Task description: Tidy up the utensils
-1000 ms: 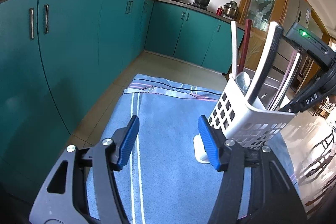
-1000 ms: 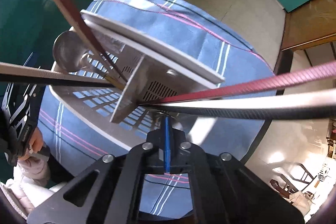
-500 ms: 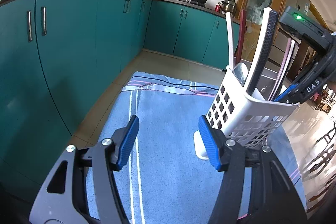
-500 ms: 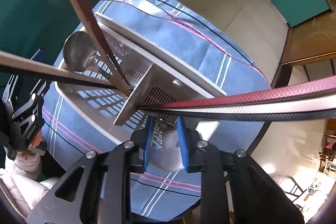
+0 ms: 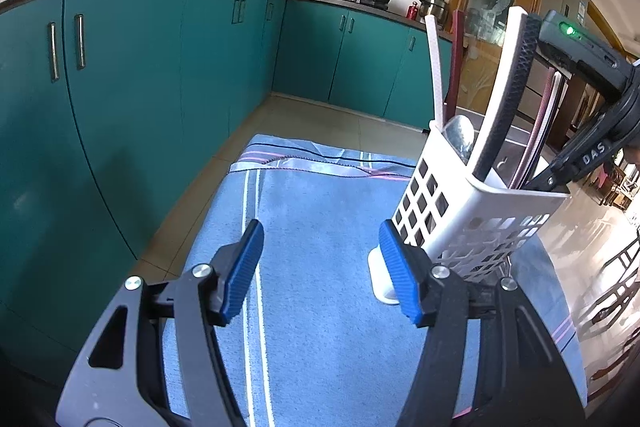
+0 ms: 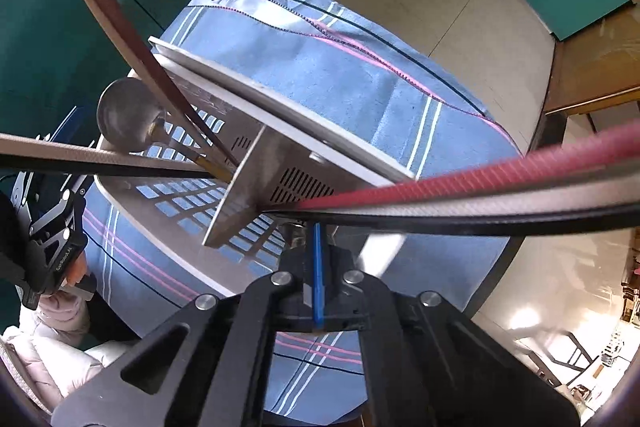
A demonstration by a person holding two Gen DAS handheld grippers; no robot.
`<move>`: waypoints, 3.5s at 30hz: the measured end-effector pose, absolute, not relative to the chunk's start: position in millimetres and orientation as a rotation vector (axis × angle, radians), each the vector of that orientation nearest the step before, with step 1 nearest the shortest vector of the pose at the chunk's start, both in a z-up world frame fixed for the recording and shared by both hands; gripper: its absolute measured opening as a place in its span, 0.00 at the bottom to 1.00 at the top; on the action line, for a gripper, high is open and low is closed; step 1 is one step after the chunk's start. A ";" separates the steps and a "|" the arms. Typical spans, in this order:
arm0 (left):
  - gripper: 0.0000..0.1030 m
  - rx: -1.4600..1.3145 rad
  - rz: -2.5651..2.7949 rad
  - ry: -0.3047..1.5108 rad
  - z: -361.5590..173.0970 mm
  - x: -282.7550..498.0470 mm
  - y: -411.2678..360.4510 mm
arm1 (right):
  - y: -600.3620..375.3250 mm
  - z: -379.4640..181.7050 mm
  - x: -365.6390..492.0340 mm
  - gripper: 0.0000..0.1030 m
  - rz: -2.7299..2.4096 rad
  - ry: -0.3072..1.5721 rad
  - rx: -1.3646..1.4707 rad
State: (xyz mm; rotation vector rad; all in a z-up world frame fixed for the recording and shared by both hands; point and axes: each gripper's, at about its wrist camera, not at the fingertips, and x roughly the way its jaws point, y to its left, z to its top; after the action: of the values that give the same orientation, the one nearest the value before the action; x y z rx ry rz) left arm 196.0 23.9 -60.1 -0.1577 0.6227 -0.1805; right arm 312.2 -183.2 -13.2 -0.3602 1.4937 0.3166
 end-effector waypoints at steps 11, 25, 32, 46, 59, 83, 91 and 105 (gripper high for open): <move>0.62 -0.154 -0.182 0.611 -53.8 185.2 23.7 | -205.3 73.8 188.8 0.72 0.336 0.954 -0.217; 0.73 0.012 -0.206 0.495 -66.5 113.6 -22.9 | -216.0 -61.5 69.5 0.75 0.060 0.679 0.050; 0.87 0.066 -0.175 0.393 -45.9 86.6 -37.6 | -219.2 -30.3 36.1 0.96 -0.013 0.519 0.055; 0.93 0.047 -0.139 0.329 -27.0 35.5 -25.3 | -207.4 -29.7 -5.7 0.96 -0.079 0.445 0.040; 0.95 0.058 -0.122 0.308 -24.5 13.4 -11.2 | -199.2 -25.2 -17.7 0.97 -0.085 0.401 0.044; 0.95 0.059 -0.128 0.305 -24.9 10.7 -11.0 | -195.9 -24.9 -22.6 0.97 -0.081 0.397 0.040; 0.95 0.059 -0.129 0.305 -25.3 10.4 -11.8 | -195.5 -25.3 -23.7 0.97 -0.080 0.398 0.044; 0.95 0.063 -0.134 0.306 -26.6 9.4 -14.1 | -194.4 -25.6 -25.0 0.97 -0.081 0.395 0.038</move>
State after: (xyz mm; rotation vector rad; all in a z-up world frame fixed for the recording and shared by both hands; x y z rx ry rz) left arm 9.4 -14.1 -26.6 0.0628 0.3060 -0.1338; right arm -25.0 -194.4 -25.6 0.0383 0.3953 -0.0810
